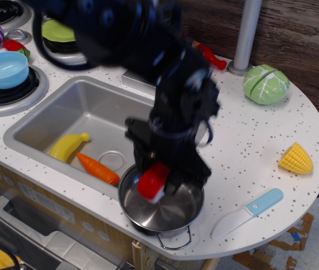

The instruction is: Take sushi out of pan

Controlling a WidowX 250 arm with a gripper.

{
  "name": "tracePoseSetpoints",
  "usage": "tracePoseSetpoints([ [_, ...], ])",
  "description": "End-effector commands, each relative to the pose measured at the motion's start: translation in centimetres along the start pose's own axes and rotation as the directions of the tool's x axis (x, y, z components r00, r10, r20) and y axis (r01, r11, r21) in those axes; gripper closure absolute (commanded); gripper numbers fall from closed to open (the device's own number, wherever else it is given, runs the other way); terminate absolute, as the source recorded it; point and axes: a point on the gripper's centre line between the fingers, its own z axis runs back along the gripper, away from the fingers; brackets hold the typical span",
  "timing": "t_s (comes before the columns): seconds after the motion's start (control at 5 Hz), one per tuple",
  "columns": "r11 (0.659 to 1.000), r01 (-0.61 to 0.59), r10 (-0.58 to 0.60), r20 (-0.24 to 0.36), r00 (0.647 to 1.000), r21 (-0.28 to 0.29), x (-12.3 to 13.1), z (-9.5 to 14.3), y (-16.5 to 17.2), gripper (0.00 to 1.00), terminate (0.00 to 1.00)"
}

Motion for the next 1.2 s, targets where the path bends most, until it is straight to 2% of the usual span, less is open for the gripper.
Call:
tracePoseSetpoints([
  [0.0,0.998,0.06,-0.062,0.078,0.995,0.02,4.0,4.2,1.4,1.0,0.0],
  [0.2,0.998,0.064,-0.063,0.115,0.991,-0.01,7.5,2.6,1.3,1.0,0.0],
  [0.4,0.998,0.047,-0.042,0.169,0.985,-0.03,10.4,0.0,0.5,1.0,0.0],
  [0.6,0.998,0.035,-0.024,0.208,0.978,-0.05,11.1,-2.0,-0.2,0.0,0.0],
  [0.8,0.998,0.015,-0.002,0.242,0.97,-0.054,10.9,-2.4,-0.7,0.0,0.0],
  [1.0,0.998,0.015,-0.002,0.242,0.97,-0.054,10.9,-2.4,-0.7,0.0,0.0],
])
